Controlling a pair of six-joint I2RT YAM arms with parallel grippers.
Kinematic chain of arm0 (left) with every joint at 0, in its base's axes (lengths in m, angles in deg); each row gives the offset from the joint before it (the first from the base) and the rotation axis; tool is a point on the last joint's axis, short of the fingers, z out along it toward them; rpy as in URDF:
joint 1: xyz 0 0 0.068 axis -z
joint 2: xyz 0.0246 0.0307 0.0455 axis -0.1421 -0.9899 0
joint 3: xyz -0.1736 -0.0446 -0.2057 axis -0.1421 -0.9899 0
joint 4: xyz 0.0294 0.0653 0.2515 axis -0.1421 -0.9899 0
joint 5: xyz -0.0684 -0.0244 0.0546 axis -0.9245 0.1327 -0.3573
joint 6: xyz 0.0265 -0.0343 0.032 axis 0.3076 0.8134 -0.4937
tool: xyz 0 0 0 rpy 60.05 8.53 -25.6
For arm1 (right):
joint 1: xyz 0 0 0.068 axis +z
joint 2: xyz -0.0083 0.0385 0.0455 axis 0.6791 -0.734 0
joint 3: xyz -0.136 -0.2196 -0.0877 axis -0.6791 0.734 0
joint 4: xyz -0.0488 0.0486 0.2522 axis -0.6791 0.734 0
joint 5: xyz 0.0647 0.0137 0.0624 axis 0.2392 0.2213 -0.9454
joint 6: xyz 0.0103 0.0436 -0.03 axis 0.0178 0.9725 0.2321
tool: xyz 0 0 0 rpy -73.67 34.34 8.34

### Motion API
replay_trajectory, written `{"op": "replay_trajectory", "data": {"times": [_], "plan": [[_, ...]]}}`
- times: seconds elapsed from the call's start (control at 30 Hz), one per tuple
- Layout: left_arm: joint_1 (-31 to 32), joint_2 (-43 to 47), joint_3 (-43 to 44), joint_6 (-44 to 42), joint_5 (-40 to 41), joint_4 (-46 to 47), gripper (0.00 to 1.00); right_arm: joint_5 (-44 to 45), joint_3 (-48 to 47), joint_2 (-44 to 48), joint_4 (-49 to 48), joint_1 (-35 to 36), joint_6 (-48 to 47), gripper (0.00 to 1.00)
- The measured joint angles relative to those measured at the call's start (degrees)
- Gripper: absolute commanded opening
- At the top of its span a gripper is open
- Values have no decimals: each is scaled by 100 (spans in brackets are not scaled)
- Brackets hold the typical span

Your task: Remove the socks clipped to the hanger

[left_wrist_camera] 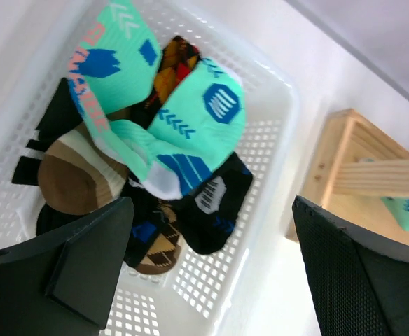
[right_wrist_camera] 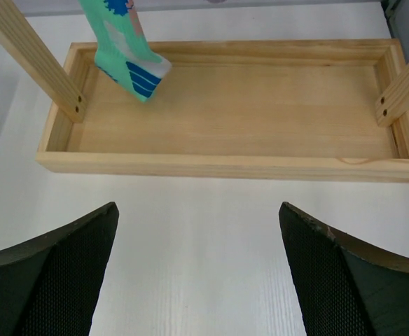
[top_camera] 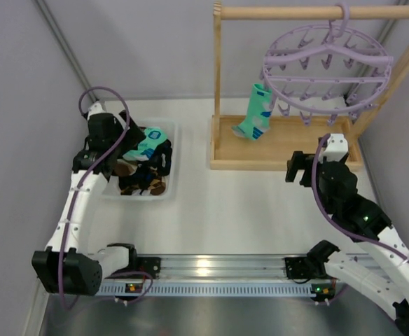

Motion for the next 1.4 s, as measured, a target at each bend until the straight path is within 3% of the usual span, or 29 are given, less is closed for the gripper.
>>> {"op": "replay_trajectory", "data": {"times": [0.17, 0.4, 0.57, 0.77, 1.03, 1.2, 1.4], "plan": [[369, 496, 96, -140, -483, -68, 98, -175, 225, 70, -295, -39, 72, 93], [2214, 699, 197, -391, -745, -68, 98, -339, 1449, 446, -1563, -105, -190, 99], [3134, 898, 81, -540, -787, -81, 98, -1126, 1895, -280, -2483, -828, -247, 99], [3222, 1832, -114, -756, -702, -498, 98, -3134, 2485, -1602, -4607, -2175, -264, 99], [3222, 2527, -184, -1381, -887, -1104, 98, -4878, 2258, -3897, -7298, -2802, -645, 99], [3222, 2752, -457, -1683, -968, -1196, 98, -5431, 1779, -5222, -8548, -2806, -841, 99], [3222, 2839, -774, -1832, -1016, -1298, 98, -5431, 1281, -5873, -9151, -2809, -1075, 99]]}}
